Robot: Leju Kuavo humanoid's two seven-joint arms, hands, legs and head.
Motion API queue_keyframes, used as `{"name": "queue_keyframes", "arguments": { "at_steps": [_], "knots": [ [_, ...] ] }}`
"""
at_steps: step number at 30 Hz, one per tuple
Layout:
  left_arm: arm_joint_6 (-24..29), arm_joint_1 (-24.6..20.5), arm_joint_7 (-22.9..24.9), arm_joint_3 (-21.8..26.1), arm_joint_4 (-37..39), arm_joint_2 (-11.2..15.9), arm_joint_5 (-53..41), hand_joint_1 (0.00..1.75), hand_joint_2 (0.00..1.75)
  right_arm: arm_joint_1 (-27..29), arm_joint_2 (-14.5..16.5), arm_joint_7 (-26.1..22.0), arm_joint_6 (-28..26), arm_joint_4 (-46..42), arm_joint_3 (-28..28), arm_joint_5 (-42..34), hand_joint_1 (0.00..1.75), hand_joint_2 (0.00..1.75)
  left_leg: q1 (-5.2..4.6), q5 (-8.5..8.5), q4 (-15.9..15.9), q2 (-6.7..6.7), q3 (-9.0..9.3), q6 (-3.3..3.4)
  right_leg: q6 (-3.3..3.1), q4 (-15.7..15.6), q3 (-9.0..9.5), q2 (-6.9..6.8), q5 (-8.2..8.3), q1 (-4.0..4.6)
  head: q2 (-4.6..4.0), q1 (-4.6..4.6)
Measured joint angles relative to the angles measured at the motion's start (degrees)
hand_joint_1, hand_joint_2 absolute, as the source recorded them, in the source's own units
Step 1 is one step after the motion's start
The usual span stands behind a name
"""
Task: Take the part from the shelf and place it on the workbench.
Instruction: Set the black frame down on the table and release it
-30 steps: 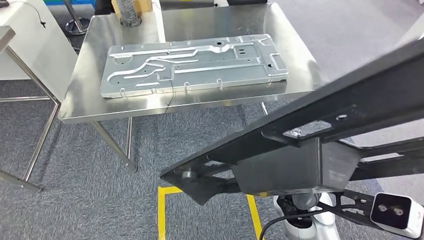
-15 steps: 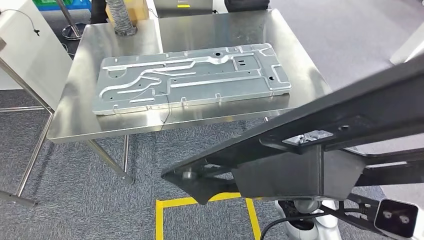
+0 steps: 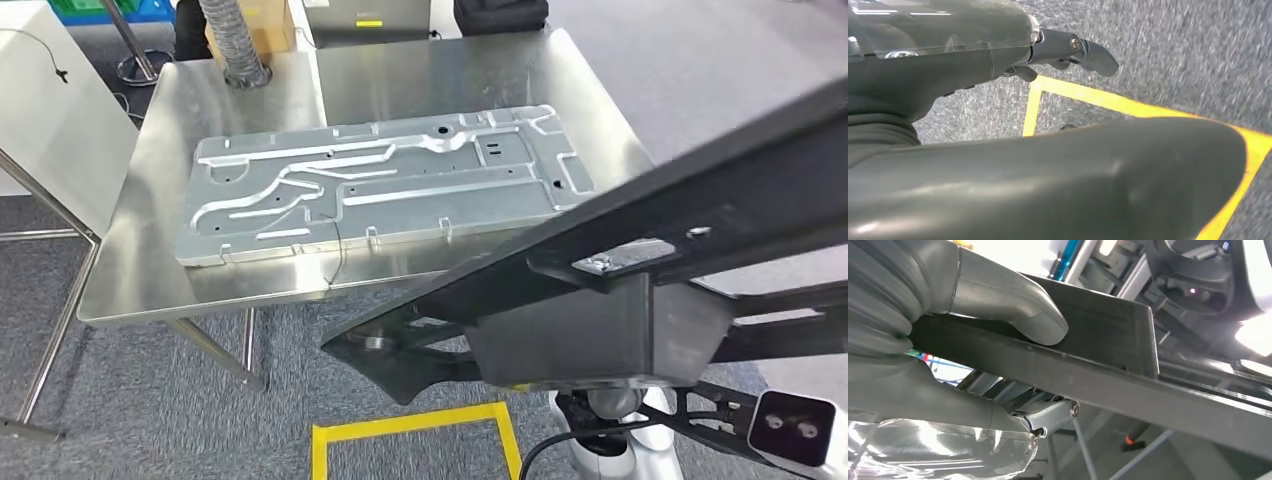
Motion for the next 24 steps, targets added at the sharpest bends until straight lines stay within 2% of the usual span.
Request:
{"name": "queue_keyframes", "arguments": {
  "at_steps": [1,2,4,5,6,7,8,9,10,11,12,16,17,18,20,21,22,23,24],
  "knots": [
    [0.02,-0.04,-0.10,0.05,0.01,-0.01,0.00,0.00,0.00,-0.06,-0.01,-0.02,0.02,-0.04,-0.01,-0.03,1.75,1.75,0.10,-0.19,-0.36,-0.02,0.65,0.30,0.29,1.96,-0.96,-0.07,-0.16,-0.06,0.00,-0.01],
    [0.02,-0.07,-0.20,0.12,0.01,-0.02,0.00,0.00,0.00,-0.07,-0.01,-0.02,0.04,-0.11,-0.01,0.00,1.75,1.75,0.18,-0.43,-0.68,-0.05,1.24,0.52,0.53,5.07,-2.79,-0.15,-0.83,-0.17,0.00,-0.01],
    [0.00,-0.13,-0.41,0.26,0.01,-0.01,-0.01,0.00,0.00,0.04,-0.02,-0.04,-0.05,-0.19,0.00,0.20,1.75,1.75,0.18,-1.21,-0.88,-0.06,2.15,0.79,0.92,12.25,-7.94,-0.22,-3.48,-0.30,0.00,-0.01],
    [-0.02,-0.11,-0.49,0.29,0.01,0.00,-0.01,0.00,0.00,0.15,-0.02,-0.03,-0.25,-0.22,0.00,0.40,1.75,1.75,0.18,-1.70,-0.89,-0.07,2.67,0.80,1.01,14.62,-10.21,-0.23,-4.71,-0.33,0.00,-0.01],
    [-0.03,-0.08,-0.56,0.32,0.01,-0.01,-0.02,0.00,0.00,0.25,-0.03,-0.03,-0.54,-0.22,0.00,0.61,1.75,1.75,0.17,-2.22,-0.89,-0.08,3.35,0.78,1.04,15.20,-11.63,-0.24,-4.98,-0.34,0.00,-0.01],
    [-0.04,-0.05,-0.60,0.34,0.01,-0.01,-0.03,0.00,0.00,0.32,-0.03,-0.03,-0.89,-0.23,0.00,0.85,1.75,1.75,0.17,-2.79,-0.89,-0.09,4.17,0.72,1.00,13.98,-12.17,-0.25,-3.92,-0.34,0.00,-0.01],
    [-0.05,-0.03,-0.63,0.35,0.01,-0.02,-0.07,0.00,0.00,0.36,-0.04,-0.03,-1.30,-0.26,0.00,1.08,1.75,1.75,0.17,-3.37,-0.88,-0.10,5.05,0.63,0.89,11.28,-11.98,-0.25,-1.58,-0.34,0.00,-0.01],
    [-0.06,-0.03,-0.69,0.36,0.01,-0.02,-0.13,0.00,0.00,0.39,-0.04,-0.03,-1.90,-0.30,0.00,1.43,1.75,1.75,0.17,-4.01,-0.91,-0.11,5.78,0.47,0.68,7.43,-11.40,-0.29,2.09,-0.31,0.00,0.00],
    [-0.07,-0.06,-0.75,0.37,0.01,-0.04,-0.20,0.00,0.00,0.43,-0.04,-0.04,-2.69,-0.34,-0.01,2.04,1.75,1.75,0.12,-4.61,-0.77,-0.13,6.48,0.24,0.41,4.21,-11.02,-0.34,4.88,-0.14,0.00,-0.02],
    [-0.05,-0.15,-0.87,0.40,0.01,-0.06,-0.28,0.00,0.00,0.51,-0.06,-0.04,-3.78,-0.51,-0.02,2.92,1.75,1.75,0.05,-5.21,-0.66,-0.14,6.80,-0.05,0.03,1.93,-10.77,-0.41,6.95,0.01,0.00,-0.01],
    [-0.01,-0.22,-1.00,0.48,0.00,-0.07,-0.35,0.00,0.00,0.61,-0.11,-0.03,-5.38,-0.93,-0.03,4.31,1.75,1.75,-0.01,-5.67,-0.49,-0.15,7.09,-0.39,-0.39,0.58,-10.72,-0.43,8.07,0.15,0.00,-0.02],
    [0.15,-0.36,-1.33,1.08,-0.04,-0.10,-0.68,0.00,0.00,-0.76,-0.92,-0.04,-15.15,-2.89,0.02,11.69,1.75,1.75,-0.04,-7.09,0.79,-0.12,7.55,-1.50,-1.89,-0.16,-9.61,-0.35,7.56,0.05,0.00,-0.06],
    [0.15,-0.44,-1.32,1.17,-0.04,-0.11,-0.88,0.00,0.00,-2.19,-1.33,-0.03,-17.55,-2.65,0.06,12.79,1.75,1.75,0.04,-8.42,2.92,-0.11,6.52,-1.72,-2.18,-0.32,-9.23,-0.32,7.45,-0.06,0.00,-0.06],
    [0.15,-0.54,-1.30,1.23,-0.04,-0.11,-1.07,0.00,0.00,-3.81,-1.78,-0.02,-19.35,-2.14,0.10,13.37,1.75,1.75,0.13,-10.11,6.25,-0.11,4.70,-1.94,-2.40,-0.38,-9.01,-0.31,7.29,-0.08,0.00,-0.05],
    [0.15,-0.70,-1.23,1.28,-0.05,-0.08,-1.29,0.00,0.00,-6.55,-2.57,0.01,-21.11,-0.85,0.11,13.49,1.75,1.75,0.25,-13.11,13.77,-0.10,0.02,-2.36,-2.59,-0.36,-8.76,-0.30,6.93,-0.04,0.00,-0.05],
    [0.15,-0.68,-1.20,1.30,-0.05,-0.07,-1.32,0.00,0.00,-7.26,-2.89,0.02,-21.40,-0.38,0.11,13.49,1.75,1.75,0.30,-13.19,15.59,-0.09,-1.51,-2.43,-2.58,-0.34,-8.56,-0.30,6.71,-0.01,0.00,-0.05],
    [0.15,-0.63,-1.17,1.32,-0.05,-0.07,-1.36,0.00,0.00,-7.74,-3.16,0.03,-21.57,-0.01,0.14,13.49,1.75,1.75,0.32,-11.94,15.19,-0.09,-2.00,-2.38,-2.52,-0.32,-8.25,-0.30,6.46,-0.01,0.00,-0.05],
    [0.15,-0.58,-1.15,1.33,-0.05,-0.07,-1.38,0.00,0.00,-8.11,-3.39,0.04,-21.73,0.29,0.20,13.51,1.75,1.75,0.33,-9.56,12.66,-0.08,-1.49,-2.24,-2.43,-0.31,-7.85,-0.30,6.19,-0.02,0.00,-0.05],
    [0.15,-0.53,-1.14,1.36,-0.05,-0.06,-1.40,0.00,0.00,-8.43,-3.60,0.05,-21.88,0.54,0.26,13.52,1.75,1.75,0.33,-6.52,8.68,-0.08,-0.34,-2.03,-2.30,-0.30,-7.43,-0.31,5.90,-0.02,0.00,-0.05]
  ]
}}
